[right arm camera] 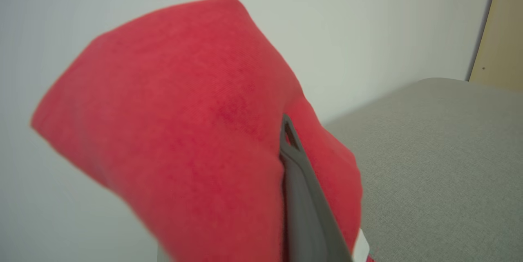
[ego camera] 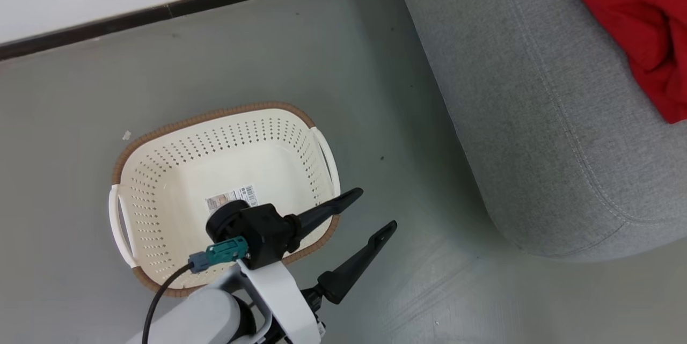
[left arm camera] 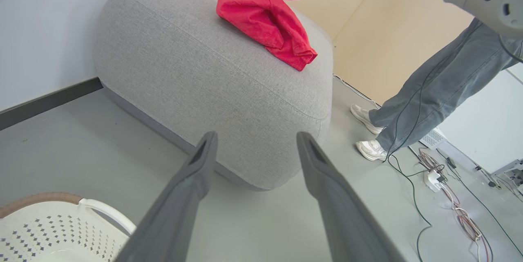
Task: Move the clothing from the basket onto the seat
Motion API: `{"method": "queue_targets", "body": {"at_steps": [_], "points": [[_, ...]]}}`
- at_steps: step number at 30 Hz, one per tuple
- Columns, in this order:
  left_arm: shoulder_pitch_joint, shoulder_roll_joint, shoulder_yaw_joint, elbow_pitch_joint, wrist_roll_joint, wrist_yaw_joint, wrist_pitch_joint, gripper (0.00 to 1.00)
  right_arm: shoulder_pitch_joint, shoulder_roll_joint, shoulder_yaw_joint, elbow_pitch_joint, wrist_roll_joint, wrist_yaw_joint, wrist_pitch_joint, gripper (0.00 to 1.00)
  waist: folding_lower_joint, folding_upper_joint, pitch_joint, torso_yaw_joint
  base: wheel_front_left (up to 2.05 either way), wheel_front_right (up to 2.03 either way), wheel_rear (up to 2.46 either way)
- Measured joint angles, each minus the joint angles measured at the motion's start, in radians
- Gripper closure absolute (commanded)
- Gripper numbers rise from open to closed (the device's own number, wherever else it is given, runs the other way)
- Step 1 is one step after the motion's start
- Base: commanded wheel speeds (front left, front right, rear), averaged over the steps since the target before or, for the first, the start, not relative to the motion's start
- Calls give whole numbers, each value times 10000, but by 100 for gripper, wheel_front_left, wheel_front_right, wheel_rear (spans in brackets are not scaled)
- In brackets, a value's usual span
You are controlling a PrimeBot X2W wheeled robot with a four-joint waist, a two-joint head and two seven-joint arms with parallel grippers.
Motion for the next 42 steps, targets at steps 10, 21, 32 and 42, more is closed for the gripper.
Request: {"method": "queue_targets", "body": {"at_steps": [10, 21, 32, 42], "points": [[-371, 171, 117, -192, 115, 0, 178, 0, -309, -27, -644, 721, 389, 0, -98, 100, 0, 0, 683, -52, 0, 0, 0], [-716, 391, 307, -301, 345, 0, 339, 0, -360, 236, -784, 1599, 477, 0, -330, 100, 0, 0, 1352, -190, 0, 0, 0], [-904, 477, 405, -286, 441, -4, 322, 0, 16, 435, -635, 2573, 169, 0, -725, 83, 0, 0, 1532, -224, 0, 0, 0], [-917, 414, 535, -111, 439, -40, -86, 0, 128, 418, 138, 2633, -533, 0, -1039, 0, 0, 0, 1227, -232, 0, 0, 0]]}}
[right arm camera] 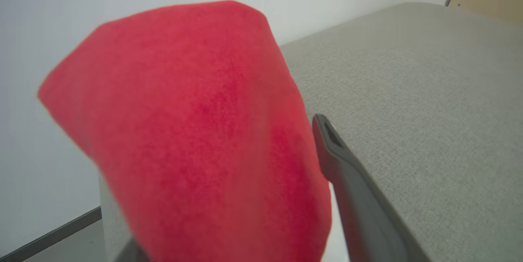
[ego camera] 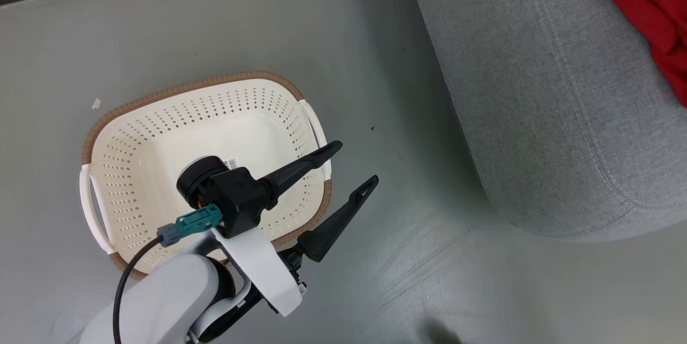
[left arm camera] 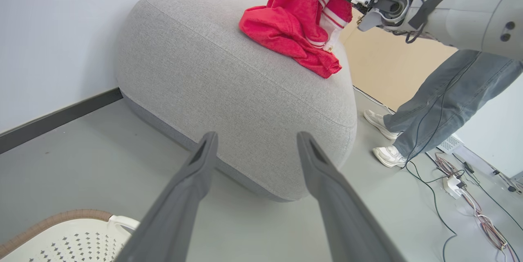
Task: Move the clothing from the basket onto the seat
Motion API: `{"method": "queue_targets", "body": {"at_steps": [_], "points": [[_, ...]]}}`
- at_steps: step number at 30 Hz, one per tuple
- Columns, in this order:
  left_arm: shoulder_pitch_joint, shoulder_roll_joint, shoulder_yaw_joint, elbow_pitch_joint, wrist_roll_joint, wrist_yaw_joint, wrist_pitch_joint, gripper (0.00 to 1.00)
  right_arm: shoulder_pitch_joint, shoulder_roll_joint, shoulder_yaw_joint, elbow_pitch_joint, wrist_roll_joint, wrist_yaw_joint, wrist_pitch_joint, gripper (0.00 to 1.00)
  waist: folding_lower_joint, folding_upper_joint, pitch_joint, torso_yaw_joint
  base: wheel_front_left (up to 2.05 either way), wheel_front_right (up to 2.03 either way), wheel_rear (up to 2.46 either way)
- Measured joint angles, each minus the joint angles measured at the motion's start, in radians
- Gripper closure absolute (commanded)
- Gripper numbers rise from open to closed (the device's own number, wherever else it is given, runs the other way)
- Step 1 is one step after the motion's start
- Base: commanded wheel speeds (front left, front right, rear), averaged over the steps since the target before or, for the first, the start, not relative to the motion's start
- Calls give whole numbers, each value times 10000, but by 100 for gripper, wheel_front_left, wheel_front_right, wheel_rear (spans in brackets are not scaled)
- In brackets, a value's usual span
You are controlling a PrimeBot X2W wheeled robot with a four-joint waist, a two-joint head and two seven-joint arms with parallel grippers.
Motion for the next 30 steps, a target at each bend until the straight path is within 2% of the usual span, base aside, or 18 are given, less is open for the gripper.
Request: {"method": "queue_targets", "body": {"at_steps": [7, 20, 25, 30], "points": [[-1, -113, 27, 222, -13, -59, -380, 0, 426, -31, 453, -73, -196, 2, -109, 0, 0, 0, -347, -31, 0, 0, 0], [57, -236, 320, 681, -174, -69, -1014, 0, 1682, 102, 1097, -1168, -341, 0, -211, 0, 0, 0, -1216, -146, 0, 0, 0], [452, -161, 627, 1034, -420, -48, -1344, 0, 2261, 278, 1193, -2284, -209, 2, -211, 0, 0, 0, -1670, -199, 0, 0, 0], [1069, -136, 880, 1361, -583, 226, -1616, 0, 2951, 433, 1427, -3450, -167, 0, -224, 0, 0, 0, -2170, -227, 0, 0, 0]]}}
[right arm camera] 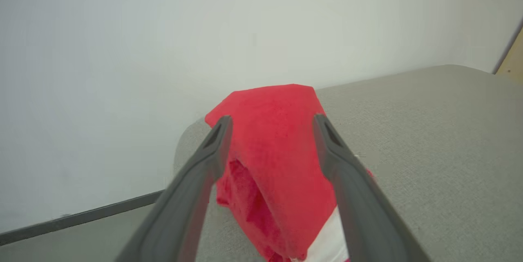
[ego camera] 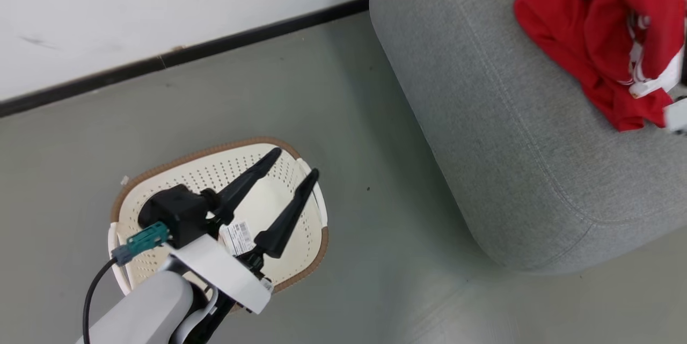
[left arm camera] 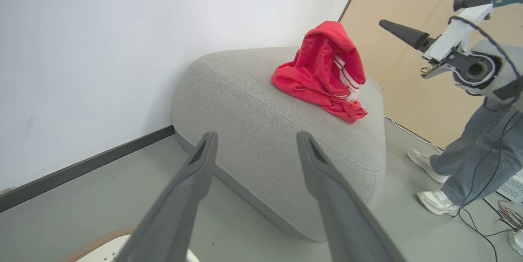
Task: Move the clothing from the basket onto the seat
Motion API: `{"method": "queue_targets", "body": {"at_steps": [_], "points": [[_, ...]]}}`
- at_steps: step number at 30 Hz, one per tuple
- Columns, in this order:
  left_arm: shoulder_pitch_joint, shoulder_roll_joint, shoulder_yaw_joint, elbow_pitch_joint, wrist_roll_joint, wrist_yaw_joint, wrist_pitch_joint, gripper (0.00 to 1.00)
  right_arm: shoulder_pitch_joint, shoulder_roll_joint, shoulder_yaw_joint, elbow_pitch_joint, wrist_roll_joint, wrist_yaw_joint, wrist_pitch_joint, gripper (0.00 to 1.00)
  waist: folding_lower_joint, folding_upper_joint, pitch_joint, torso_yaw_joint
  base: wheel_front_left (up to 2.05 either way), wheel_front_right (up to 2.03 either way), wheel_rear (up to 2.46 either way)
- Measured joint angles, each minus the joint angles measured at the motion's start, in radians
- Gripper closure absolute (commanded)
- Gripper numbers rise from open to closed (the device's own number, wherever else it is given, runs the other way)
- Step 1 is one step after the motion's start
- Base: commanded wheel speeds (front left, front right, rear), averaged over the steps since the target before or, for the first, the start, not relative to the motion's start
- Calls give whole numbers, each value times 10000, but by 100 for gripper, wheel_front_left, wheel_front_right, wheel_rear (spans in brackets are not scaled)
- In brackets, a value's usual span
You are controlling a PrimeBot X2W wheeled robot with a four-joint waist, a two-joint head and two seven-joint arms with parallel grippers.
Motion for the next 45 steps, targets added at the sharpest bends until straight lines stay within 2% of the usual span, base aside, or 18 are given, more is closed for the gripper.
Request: {"method": "queue_targets", "body": {"at_steps": [11, 19, 26, 39, 45], "points": [[934, 107, 884, 708, -56, 1089, -357, 0, 1142, 1223, 1904, -2050, 4, 2, -15, 0, 0, 0, -1054, 228, 0, 0, 0], [1663, 48, 1536, 1133, -173, 1664, -527, 0, 1848, 1710, 3062, -2426, -12, 0, -15, 0, 0, 0, -1655, 704, 0, 0, 0], [2204, -211, 1912, 1369, -512, 1848, -560, 0, 2548, 1802, 3574, -2184, -13, 2, -15, 0, 0, 0, -2106, 1232, 0, 0, 0], [2733, -364, 2353, 1896, -393, 2146, -616, 0, 3238, 1499, 3499, -1971, -447, 0, -15, 0, 0, 0, -2814, 2223, 0, 0, 0], [2850, -550, 2663, 2061, -105, 2157, -616, 0, 3891, 1772, 3528, -1776, -439, 0, -15, 0, 0, 0, -3136, 2689, 0, 0, 0]]}}
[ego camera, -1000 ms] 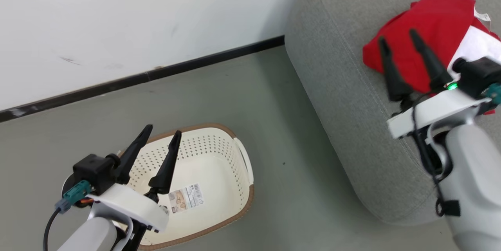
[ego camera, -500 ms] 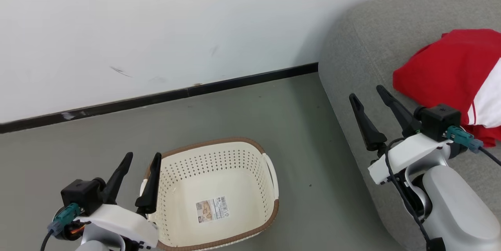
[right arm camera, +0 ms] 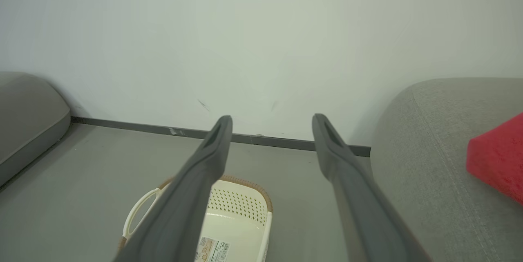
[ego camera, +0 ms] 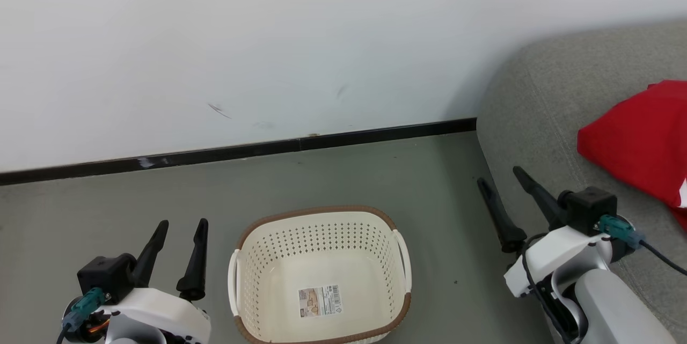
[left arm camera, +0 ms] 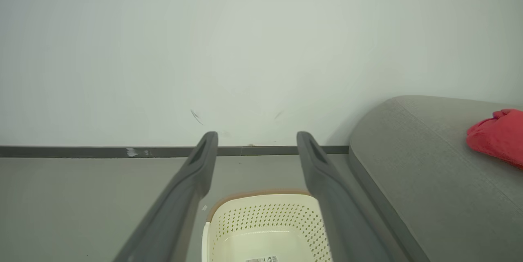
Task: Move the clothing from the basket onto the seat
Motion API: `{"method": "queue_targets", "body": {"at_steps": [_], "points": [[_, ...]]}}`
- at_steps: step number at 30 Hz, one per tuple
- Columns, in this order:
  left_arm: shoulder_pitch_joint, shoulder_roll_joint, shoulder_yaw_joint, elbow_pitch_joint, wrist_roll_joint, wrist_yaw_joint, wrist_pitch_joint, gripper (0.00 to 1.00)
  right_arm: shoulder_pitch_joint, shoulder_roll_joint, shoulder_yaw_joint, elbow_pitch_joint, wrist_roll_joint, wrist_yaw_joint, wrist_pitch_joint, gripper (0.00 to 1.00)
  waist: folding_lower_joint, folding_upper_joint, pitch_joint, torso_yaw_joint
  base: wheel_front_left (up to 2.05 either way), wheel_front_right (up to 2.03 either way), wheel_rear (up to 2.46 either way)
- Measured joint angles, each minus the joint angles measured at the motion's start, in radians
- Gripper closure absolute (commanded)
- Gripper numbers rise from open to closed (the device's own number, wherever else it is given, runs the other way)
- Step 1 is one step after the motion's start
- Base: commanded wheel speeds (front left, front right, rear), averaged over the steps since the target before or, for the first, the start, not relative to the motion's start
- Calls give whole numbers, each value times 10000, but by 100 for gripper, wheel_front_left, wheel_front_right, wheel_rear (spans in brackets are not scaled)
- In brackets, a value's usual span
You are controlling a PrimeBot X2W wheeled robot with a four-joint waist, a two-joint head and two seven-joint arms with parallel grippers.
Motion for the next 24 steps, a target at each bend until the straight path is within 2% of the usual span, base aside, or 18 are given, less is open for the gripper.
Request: {"method": "queue_targets", "body": {"at_steps": [24], "points": [[236, -389, 564, 700, 589, -165, 0, 0, 940, 508, 219, 88, -15, 0, 0, 0, 0, 0, -717, 1242, 0, 0, 0]]}}
